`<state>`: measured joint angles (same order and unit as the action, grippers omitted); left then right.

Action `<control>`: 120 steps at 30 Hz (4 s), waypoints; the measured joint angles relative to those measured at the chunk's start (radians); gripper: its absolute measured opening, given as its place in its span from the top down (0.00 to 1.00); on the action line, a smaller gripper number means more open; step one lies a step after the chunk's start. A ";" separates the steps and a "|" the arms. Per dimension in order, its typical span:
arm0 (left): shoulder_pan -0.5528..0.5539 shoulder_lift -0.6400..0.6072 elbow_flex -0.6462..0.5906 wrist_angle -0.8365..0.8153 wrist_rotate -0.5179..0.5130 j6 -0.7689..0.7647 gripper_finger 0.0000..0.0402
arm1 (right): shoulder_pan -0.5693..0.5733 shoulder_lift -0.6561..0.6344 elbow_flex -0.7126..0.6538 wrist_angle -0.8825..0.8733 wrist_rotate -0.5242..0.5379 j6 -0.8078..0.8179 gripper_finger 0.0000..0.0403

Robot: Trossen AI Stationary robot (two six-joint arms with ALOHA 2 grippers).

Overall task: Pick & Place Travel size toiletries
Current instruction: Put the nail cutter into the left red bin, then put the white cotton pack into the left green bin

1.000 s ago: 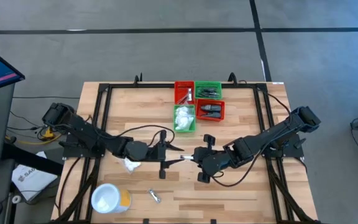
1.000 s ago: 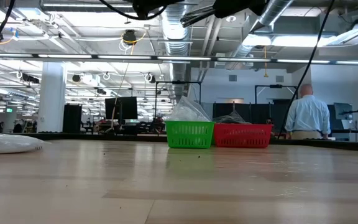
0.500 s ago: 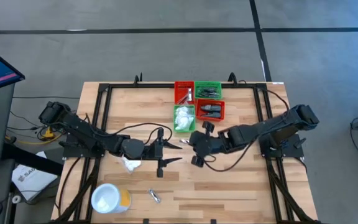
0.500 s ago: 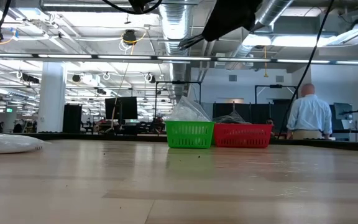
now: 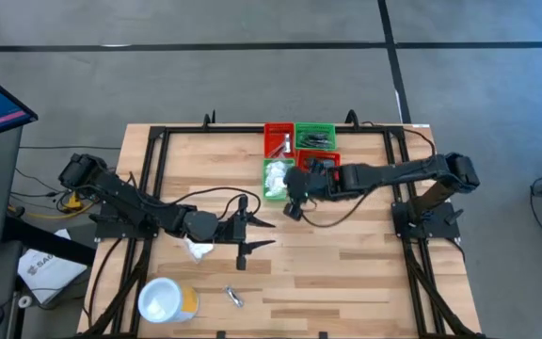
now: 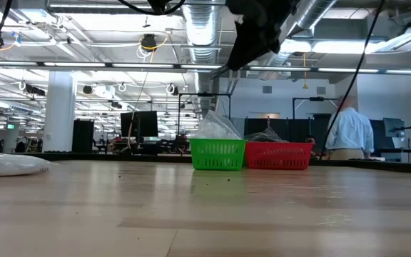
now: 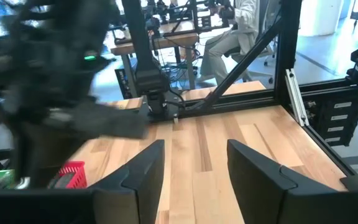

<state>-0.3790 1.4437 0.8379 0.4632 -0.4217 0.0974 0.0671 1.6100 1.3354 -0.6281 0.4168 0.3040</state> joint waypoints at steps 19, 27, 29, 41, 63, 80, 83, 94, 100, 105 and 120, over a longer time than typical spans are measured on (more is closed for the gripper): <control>0.016 0.000 -0.001 0.001 -0.006 0.034 0.59 | -0.343 0.112 0.000 0.089 -0.143 -0.185 0.91; 0.027 0.000 -0.001 -0.001 -0.005 0.036 0.59 | -0.460 0.130 0.001 0.155 -0.198 -0.218 0.91; 0.027 0.000 -0.001 -0.003 -0.005 0.040 0.59 | -0.481 0.130 0.000 0.161 -0.213 -0.227 0.91; 0.067 0.000 -0.001 -0.002 -0.004 0.063 0.59 | -0.558 0.146 0.001 0.241 -0.217 -0.237 0.91; 0.071 0.000 -0.001 -0.014 -0.001 0.062 0.59 | -0.612 0.339 -0.001 0.388 -0.290 -0.225 0.89; 0.071 0.000 -0.001 -0.015 -0.005 0.056 0.59 | -0.588 0.333 0.000 0.408 -0.290 -0.225 0.79; 0.071 0.000 -0.001 -0.017 -0.005 0.056 0.59 | -0.586 0.333 0.000 0.415 -0.289 -0.228 0.79; 0.069 0.000 -0.001 -0.355 -0.016 -0.120 0.59 | -0.571 0.333 0.000 0.424 -0.290 -0.234 0.79; 0.074 -0.086 -0.001 -0.639 -0.118 -0.335 0.59 | -0.569 0.333 0.000 0.419 -0.289 -0.236 0.78; 0.069 -0.193 -0.001 -0.862 -0.122 -0.553 0.59 | -0.564 0.333 0.000 0.414 -0.290 -0.236 0.78; 0.066 -0.277 -0.001 -1.317 0.016 -1.024 0.59 | -0.534 0.284 0.000 0.431 -0.290 -0.253 0.78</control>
<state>-0.3128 1.1663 0.8371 -0.8542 -0.4056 -0.9268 -0.4667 1.8945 1.3357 -0.1970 0.1269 0.0508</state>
